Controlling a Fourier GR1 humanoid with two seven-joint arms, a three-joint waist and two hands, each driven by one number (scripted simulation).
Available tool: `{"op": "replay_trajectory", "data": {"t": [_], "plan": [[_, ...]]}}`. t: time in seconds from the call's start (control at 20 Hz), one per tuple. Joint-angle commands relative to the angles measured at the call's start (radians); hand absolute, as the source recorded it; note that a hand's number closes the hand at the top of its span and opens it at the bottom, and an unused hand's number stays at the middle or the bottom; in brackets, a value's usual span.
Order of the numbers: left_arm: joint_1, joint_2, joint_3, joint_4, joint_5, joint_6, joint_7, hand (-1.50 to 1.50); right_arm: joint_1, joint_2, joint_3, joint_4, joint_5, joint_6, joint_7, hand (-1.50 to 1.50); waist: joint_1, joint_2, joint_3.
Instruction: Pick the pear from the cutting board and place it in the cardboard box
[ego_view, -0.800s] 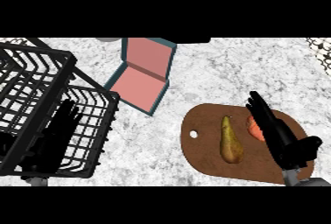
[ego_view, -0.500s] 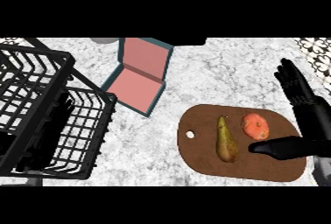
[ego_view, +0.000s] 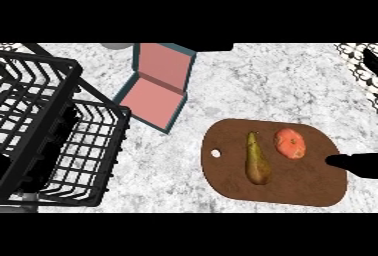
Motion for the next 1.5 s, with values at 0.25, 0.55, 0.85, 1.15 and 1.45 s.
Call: {"op": "replay_trajectory", "data": {"t": [0.25, 0.55, 0.85, 1.15, 1.45], "plan": [[-0.126, 0.012, -0.072, -0.042, -0.086, -0.031, -0.055, 0.00, 0.070, -0.185, 0.120, -0.175, 0.250, 0.115, 0.118, -1.50, 0.011, -0.009, 0.023], [-0.171, 0.004, -0.084, -0.030, -0.087, -0.040, -0.037, 0.00, 0.004, -0.282, 0.244, -0.277, 0.319, 0.327, 0.368, -1.50, 0.045, -0.004, 0.021], [-0.219, 0.012, -0.083, 0.002, -0.077, -0.071, -0.026, 0.00, -0.088, -0.230, 0.388, -0.377, 0.377, 0.482, 0.631, -1.50, 0.066, -0.002, 0.021], [-0.237, -0.010, -0.098, 0.042, -0.100, -0.059, -0.056, 0.00, -0.193, -0.086, 0.495, -0.362, 0.375, 0.615, 0.873, -1.50, 0.081, 0.004, 0.021], [-0.249, -0.008, -0.086, 0.055, -0.092, -0.063, -0.046, 0.00, -0.211, 0.078, 0.620, -0.335, 0.422, 0.659, 1.039, -1.50, 0.066, -0.001, 0.023]]}}
